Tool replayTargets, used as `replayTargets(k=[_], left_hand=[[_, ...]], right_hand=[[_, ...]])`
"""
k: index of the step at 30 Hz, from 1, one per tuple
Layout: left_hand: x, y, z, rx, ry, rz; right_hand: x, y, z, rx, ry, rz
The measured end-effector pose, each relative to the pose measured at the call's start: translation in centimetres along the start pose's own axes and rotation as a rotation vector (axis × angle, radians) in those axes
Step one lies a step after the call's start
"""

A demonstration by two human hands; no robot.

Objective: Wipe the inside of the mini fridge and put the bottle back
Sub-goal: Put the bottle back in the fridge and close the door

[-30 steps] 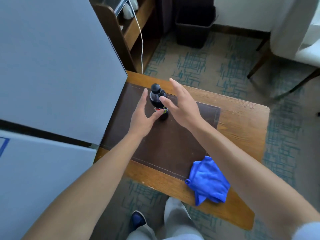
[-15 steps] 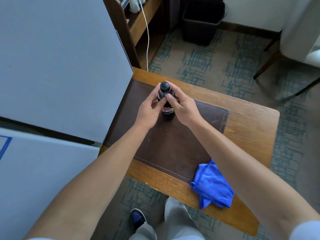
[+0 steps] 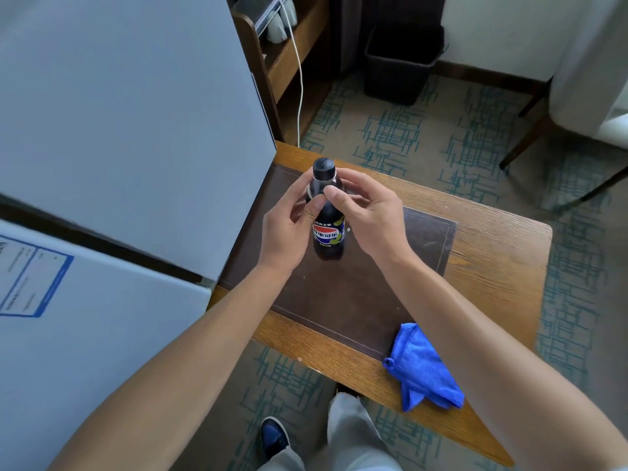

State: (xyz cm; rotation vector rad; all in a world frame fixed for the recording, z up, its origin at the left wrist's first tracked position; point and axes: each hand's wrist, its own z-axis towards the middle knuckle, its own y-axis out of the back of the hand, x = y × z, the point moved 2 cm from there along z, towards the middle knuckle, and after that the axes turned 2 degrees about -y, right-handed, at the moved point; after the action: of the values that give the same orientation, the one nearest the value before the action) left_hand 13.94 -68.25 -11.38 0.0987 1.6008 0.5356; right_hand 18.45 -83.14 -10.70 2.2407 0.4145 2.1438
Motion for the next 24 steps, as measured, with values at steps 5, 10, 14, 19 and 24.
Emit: replayTargets(k=[5,10,14,19,24], left_hand=[[-5.3,4.2,-3.4,-0.079,-0.148,-0.075],[-8.6,9.7,-8.0,-0.172,-0.29,-0.069],[-11.0,14.7,-12.4,-0.216,-0.367,-0.166],[-12.0,20.0,-19.1,-0.252,-0.405,-0.264],[-11.4,25.3,-24.5,-0.236,-0.44,-0.238]], right_hand=[[6.2,-0.8,-4.5,-0.013,0.092,0.124],[11.5,-2.5,-9.7,0.104,0.215,0.167],[14.9,-4.8,-14.2,0.151,0.351,0.118],[17.9,-9.1,-20.8,0.118,0.469,0.168],[20.2,-13.3,-27.2,0.131,0.458,0.263]])
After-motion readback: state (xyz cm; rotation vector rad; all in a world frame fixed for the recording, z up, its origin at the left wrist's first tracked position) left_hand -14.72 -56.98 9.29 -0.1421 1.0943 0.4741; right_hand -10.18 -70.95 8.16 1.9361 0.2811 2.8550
